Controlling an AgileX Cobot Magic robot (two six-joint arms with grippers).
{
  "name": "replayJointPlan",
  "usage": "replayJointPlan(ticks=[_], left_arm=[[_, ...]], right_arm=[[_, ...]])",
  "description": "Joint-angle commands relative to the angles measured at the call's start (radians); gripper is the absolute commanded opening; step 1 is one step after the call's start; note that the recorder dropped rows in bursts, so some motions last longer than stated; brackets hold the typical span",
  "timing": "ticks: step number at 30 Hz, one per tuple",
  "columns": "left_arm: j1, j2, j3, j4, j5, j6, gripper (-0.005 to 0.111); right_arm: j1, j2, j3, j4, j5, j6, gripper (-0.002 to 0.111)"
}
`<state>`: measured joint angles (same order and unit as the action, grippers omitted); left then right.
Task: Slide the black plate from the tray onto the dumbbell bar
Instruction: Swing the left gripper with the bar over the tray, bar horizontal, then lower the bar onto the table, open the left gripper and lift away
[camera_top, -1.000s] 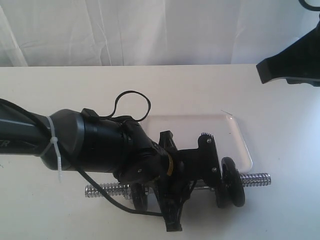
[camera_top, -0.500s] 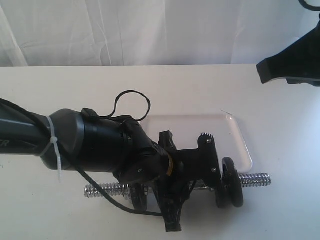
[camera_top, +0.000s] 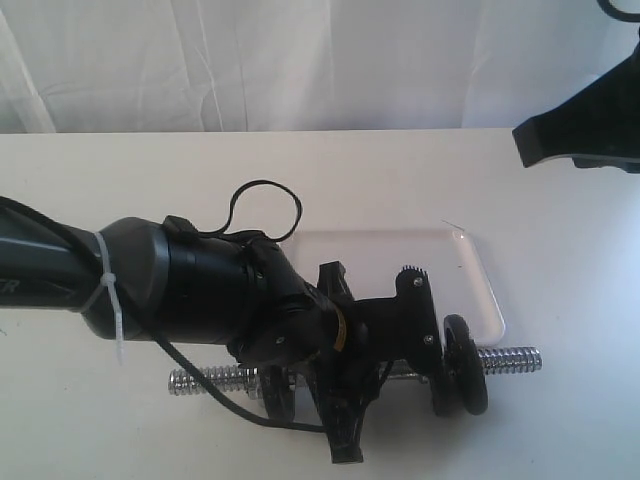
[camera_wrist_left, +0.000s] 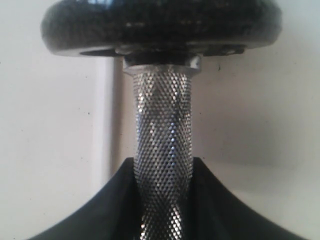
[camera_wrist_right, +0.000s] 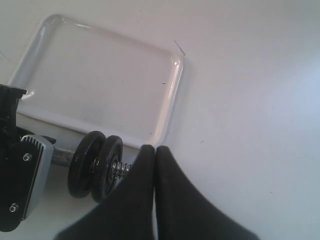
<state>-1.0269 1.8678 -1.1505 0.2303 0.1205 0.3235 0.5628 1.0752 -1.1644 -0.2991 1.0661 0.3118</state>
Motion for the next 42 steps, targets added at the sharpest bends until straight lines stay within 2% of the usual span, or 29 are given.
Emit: replayJointPlan(ticks=[1, 13, 21, 42], left_arm=[[-0.005, -0.062, -0.035, 0.003, -0.090, -0.013, 0.035], [-0.005, -0.062, -0.035, 0.003, -0.074, -0.013, 0.035], [-0.005, -0.062, -0.035, 0.003, -0.071, -0.013, 0.055], [-0.005, -0.062, -0.035, 0.003, -0.044, -0.013, 0.055]], right_arm=[[-0.004, -0.008, 0.004, -0.010, 0.000, 0.003, 0.000], [-0.004, -0.008, 0.004, -0.010, 0.000, 0.003, 0.000], [-0.004, -0.008, 0.004, -0.010, 0.000, 0.003, 0.000], [-0.004, -0.008, 0.004, -0.010, 0.000, 0.003, 0.000]])
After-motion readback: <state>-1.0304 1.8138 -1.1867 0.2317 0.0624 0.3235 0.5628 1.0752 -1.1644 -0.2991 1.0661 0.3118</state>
